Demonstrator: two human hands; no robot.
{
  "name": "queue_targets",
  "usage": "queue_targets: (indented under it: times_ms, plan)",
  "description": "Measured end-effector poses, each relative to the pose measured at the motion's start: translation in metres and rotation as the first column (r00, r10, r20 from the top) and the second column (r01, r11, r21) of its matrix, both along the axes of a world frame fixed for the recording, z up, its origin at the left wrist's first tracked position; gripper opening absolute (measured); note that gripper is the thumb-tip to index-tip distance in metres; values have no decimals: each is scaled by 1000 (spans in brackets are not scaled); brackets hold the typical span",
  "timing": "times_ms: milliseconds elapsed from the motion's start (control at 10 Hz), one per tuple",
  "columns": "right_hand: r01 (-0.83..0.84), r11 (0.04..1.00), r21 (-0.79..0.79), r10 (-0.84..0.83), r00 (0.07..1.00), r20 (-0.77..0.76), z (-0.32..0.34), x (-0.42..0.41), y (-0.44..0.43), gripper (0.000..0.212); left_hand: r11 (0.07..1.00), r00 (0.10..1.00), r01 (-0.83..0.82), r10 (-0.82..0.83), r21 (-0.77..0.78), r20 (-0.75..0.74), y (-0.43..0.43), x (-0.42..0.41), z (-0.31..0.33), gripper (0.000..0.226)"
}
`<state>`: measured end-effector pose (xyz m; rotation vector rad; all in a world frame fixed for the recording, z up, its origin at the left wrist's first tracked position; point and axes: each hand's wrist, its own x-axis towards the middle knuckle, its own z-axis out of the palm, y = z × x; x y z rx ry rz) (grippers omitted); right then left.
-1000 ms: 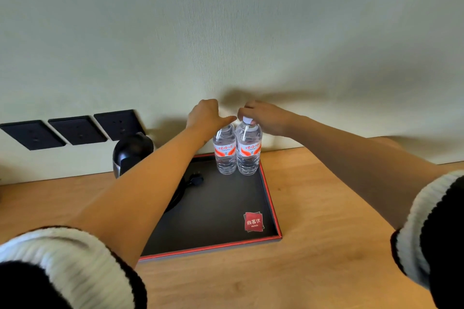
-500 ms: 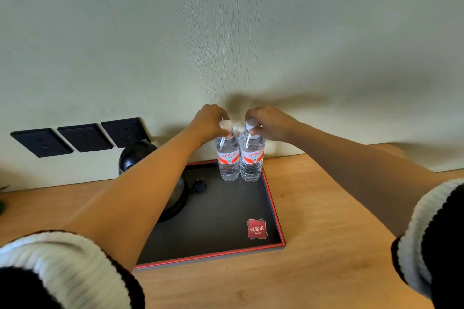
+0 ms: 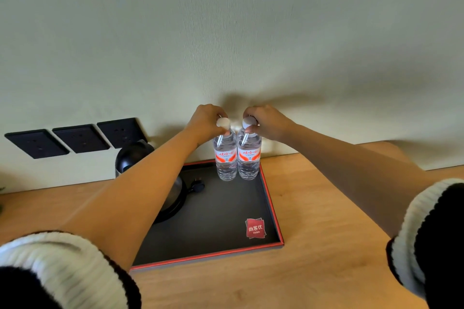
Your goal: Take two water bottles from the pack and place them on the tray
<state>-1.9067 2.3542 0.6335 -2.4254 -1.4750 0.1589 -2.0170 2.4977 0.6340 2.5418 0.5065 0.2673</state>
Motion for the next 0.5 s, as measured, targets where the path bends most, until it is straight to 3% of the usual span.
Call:
queue_targets:
  times_ms: [200,300,400,500]
  plan:
    - [-1,1000,-12,1,1000,-18,2,-8,-5,34,1000,1000,1,-1,-9,-5,-3,-9,-1,33]
    - [16,1000,-10,-16,999,-34,7,-19,-15,45,1000,1000,-8,8,10,-13,-9,-18,5,41]
    - [47,999,27,-46,999,-25,15,-31,-26,49,995,1000,-7,9,99,-19,-13,-28,13,47]
    - [52,998,47,-55,995,87,27,-47,-38,46,979,1000,-11,11,205,0,-23,-41,24,47]
